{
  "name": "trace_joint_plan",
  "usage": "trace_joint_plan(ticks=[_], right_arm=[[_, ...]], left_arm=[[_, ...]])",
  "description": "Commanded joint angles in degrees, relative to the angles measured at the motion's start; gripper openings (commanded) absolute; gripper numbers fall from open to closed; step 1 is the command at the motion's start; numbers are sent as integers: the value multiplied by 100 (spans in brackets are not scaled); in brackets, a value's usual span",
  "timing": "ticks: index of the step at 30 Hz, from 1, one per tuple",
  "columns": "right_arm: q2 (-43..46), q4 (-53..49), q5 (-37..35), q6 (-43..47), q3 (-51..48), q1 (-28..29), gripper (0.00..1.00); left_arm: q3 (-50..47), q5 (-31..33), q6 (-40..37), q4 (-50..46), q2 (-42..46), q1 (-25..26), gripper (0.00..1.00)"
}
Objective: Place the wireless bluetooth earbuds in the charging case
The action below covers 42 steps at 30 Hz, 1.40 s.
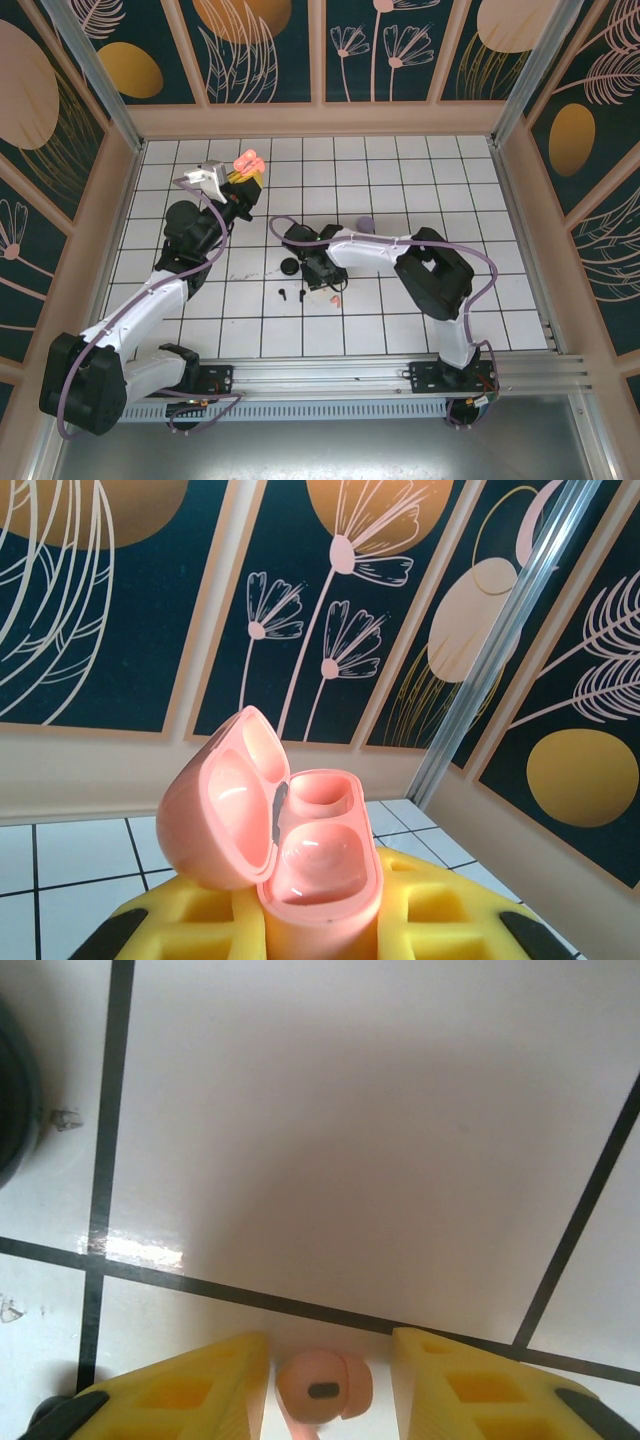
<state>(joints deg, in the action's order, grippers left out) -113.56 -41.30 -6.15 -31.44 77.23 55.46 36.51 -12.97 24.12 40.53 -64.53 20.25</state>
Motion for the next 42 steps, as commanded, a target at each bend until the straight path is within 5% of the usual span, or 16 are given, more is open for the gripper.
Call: trace_joint_plan(ticks=[1,20,42], right_arm=[[-271,-195,132,-240,170,-44,39],[-448,-101,510,-1272,188,-184,41],[-440,-10,646,-1504,104,-106,26]], left_arm=[[-48,-30,84,322,117,21,0],[-30,-47,67,288,165,14,0],[-22,-39,85,332,93,13,0]])
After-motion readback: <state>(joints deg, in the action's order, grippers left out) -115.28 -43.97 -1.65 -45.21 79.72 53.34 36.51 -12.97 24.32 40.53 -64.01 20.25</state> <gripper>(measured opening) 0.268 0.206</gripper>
